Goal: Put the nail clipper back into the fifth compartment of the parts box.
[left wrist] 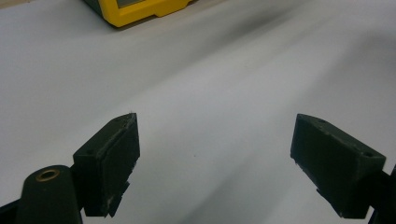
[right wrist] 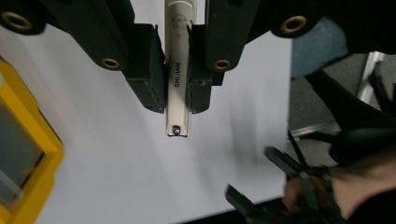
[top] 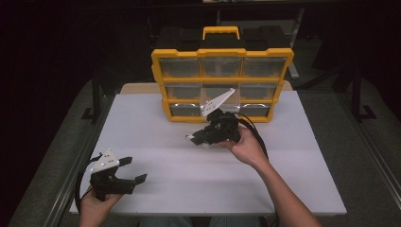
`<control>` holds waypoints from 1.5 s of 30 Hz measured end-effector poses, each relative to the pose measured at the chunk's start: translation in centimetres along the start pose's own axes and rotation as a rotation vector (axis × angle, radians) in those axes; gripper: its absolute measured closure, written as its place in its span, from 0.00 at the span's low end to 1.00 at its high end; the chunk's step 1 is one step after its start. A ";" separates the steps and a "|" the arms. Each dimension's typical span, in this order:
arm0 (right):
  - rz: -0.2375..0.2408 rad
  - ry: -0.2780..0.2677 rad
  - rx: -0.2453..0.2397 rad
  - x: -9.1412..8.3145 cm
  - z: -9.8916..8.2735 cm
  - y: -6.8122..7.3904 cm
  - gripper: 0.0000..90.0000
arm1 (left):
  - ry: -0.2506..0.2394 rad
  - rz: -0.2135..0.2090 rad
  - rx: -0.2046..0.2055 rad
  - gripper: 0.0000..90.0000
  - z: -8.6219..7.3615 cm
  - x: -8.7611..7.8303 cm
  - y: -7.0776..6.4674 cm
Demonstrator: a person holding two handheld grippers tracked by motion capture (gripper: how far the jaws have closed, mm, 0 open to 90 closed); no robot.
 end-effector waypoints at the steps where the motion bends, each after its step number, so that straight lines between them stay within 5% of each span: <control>1: -0.004 0.004 -0.011 -0.2 0.2 0.0 0.84 | 0.000 -0.001 0.001 0.17 0.0 0.0 0.0; 14: -0.035 0.011 -0.104 -2.9 3.2 0.3 0.84 | 0.001 -0.004 0.001 0.17 0.0 0.0 0.0; 45: -0.091 -0.002 -0.115 -8.6 7.7 -3.2 0.84 | -0.016 -0.007 -0.019 0.17 0.0 0.0 0.1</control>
Point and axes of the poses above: each handheld gripper's, and its own axes: x roughly forward along the jaws, z roughly out of its top, y roughly to its left, the point moved 7 cm from there along x, roughly forward along the jaws, and after that the axes turned 2 degrees about y, right-handed, at the moved point
